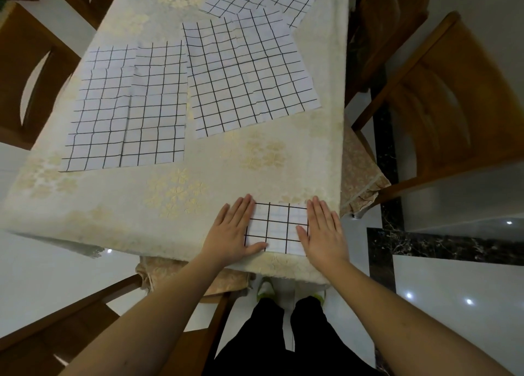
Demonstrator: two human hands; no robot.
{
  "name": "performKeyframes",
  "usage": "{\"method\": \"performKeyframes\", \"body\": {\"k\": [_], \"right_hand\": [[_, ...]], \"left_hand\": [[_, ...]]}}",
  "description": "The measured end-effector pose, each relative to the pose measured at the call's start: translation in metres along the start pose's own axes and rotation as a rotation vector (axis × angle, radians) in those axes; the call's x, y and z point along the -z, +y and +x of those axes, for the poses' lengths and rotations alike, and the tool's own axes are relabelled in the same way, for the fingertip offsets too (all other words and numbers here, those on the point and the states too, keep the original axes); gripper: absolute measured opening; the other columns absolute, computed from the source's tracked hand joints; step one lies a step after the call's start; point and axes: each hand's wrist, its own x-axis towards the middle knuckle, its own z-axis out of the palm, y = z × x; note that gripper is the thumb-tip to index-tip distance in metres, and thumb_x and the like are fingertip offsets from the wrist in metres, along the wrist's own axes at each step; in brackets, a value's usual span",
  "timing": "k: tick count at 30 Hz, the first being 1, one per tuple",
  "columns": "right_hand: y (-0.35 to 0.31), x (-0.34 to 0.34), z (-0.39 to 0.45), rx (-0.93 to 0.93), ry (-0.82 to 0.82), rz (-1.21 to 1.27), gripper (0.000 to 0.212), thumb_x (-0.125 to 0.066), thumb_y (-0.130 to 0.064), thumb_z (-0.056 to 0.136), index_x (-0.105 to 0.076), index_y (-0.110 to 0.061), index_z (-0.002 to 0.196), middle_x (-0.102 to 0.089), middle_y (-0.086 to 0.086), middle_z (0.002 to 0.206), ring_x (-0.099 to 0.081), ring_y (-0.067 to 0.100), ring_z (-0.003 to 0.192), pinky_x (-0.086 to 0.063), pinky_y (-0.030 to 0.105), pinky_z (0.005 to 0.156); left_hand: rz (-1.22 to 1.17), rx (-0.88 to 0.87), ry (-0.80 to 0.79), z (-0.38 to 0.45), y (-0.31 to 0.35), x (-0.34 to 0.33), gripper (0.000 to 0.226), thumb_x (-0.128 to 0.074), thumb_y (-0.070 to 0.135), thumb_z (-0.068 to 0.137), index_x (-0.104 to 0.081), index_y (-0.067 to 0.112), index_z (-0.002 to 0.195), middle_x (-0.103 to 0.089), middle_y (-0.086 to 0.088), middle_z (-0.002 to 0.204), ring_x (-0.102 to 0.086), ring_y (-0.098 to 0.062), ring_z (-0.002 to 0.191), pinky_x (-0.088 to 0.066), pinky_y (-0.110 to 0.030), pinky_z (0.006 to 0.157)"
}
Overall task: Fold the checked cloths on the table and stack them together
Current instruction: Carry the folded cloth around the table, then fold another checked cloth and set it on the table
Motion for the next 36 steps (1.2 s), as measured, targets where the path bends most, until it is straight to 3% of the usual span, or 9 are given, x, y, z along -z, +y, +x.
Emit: {"method": "performKeyframes", "body": {"k": [3,5,7,9,12,16,36], "right_hand": [[0.001,0.005,0.001,0.025,-0.029,0.025,0.081,0.018,-0.064,0.087,0.009,-0.018,0.152,0.012,-0.001,0.162,0.008,0.014,0.149,0.008,0.034,0.120],[0.001,0.013,0.002,0.031,-0.067,0.048,0.077,0.006,-0.063,0.091,0.010,-0.018,0.154,0.015,-0.001,0.162,0.012,0.014,0.149,0.009,0.034,0.120],[0.001,0.027,-0.001,0.034,-0.090,0.073,0.069,-0.017,-0.053,0.100,0.005,-0.017,0.155,0.010,-0.001,0.163,0.008,0.014,0.150,0.006,0.033,0.119],[-0.001,0.041,-0.011,0.049,-0.068,0.111,0.068,-0.029,-0.047,0.102,0.000,-0.017,0.155,0.003,0.000,0.164,-0.001,0.015,0.150,-0.001,0.034,0.120],[-0.005,0.063,-0.036,0.034,-0.079,0.181,0.065,-0.035,-0.043,0.101,-0.010,-0.019,0.155,-0.009,0.001,0.163,-0.015,0.019,0.148,-0.011,0.037,0.119],[-0.011,0.080,-0.072,0.014,-0.120,0.164,0.059,-0.035,-0.044,0.101,-0.024,-0.019,0.153,-0.021,0.003,0.161,-0.022,0.020,0.145,-0.015,0.036,0.118],[-0.054,0.095,-0.216,0.338,-0.072,0.050,0.057,-0.029,-0.047,0.101,-0.030,-0.019,0.150,-0.037,0.001,0.153,-0.032,0.020,0.140,-0.023,0.037,0.114]], "left_hand": [[0.022,-0.002,-0.055,0.001,0.001,0.007,0.106,-0.011,0.086,0.080,0.017,0.015,0.153,0.023,0.000,0.161,0.019,-0.018,0.149,0.005,-0.042,0.122],[0.019,-0.006,-0.078,0.001,0.002,0.014,0.105,-0.004,0.086,0.078,0.015,0.016,0.154,0.021,0.000,0.162,0.016,-0.018,0.150,0.006,-0.040,0.122],[-0.033,0.022,-0.068,0.001,0.004,0.024,0.099,-0.004,0.080,0.082,0.008,0.016,0.156,0.011,0.000,0.164,0.008,-0.017,0.151,0.001,-0.039,0.121],[-0.074,0.042,-0.046,-0.001,0.008,0.033,0.084,-0.018,0.067,0.093,0.000,0.014,0.157,0.001,-0.002,0.165,-0.001,-0.017,0.152,-0.005,-0.039,0.122],[-0.099,0.018,-0.023,-0.014,0.017,0.046,0.070,-0.032,0.051,0.101,-0.015,0.012,0.155,-0.017,-0.006,0.163,-0.016,-0.020,0.149,-0.016,-0.038,0.120],[-0.109,0.004,-0.010,-0.049,0.030,0.058,0.063,-0.037,0.048,0.100,-0.027,0.012,0.152,-0.031,-0.005,0.158,-0.028,-0.020,0.145,-0.025,-0.038,0.116],[-0.119,0.323,0.077,-0.260,0.116,0.061,0.067,-0.032,0.059,0.097,-0.023,0.024,0.153,-0.027,0.002,0.159,-0.020,-0.018,0.147,-0.016,-0.040,0.119]]}}
